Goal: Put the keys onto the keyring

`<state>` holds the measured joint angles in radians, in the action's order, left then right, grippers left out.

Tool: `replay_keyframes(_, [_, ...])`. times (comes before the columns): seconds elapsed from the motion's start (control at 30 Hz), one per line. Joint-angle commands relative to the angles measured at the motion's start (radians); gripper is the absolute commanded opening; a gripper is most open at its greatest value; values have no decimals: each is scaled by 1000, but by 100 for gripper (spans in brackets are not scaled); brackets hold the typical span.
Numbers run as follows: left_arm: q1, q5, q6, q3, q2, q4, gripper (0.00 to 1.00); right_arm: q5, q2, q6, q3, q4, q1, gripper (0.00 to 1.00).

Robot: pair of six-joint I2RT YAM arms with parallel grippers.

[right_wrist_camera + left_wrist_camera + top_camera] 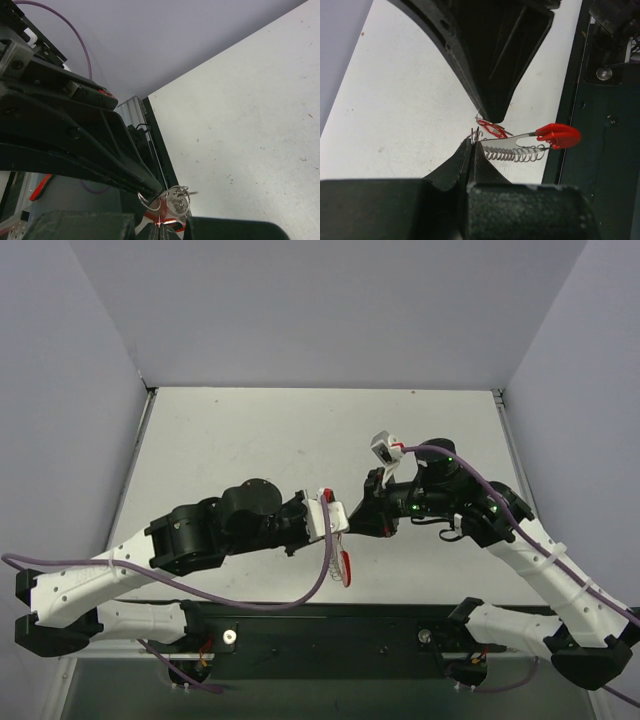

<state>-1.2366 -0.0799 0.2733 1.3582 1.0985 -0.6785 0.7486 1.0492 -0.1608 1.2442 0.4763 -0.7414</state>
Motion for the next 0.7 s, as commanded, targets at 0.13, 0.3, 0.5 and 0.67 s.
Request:
replay_keyframes(0.13, [-23,80,98,-73,-101,137,0,64,17,3,49,-11,-7,0])
replay_keyframes(0.3, [-29,77,98,-84,-103,148,0,104,23,1,63,-7,-27,0])
replay_keyframes(0.5, [-40,77,112,-80,-83,151,0,104,55,6,83,19,-72,0])
replay_keyframes(0.67, [-43,63,115,-80,-84,146,0,104,51,7,87,21,-73,0])
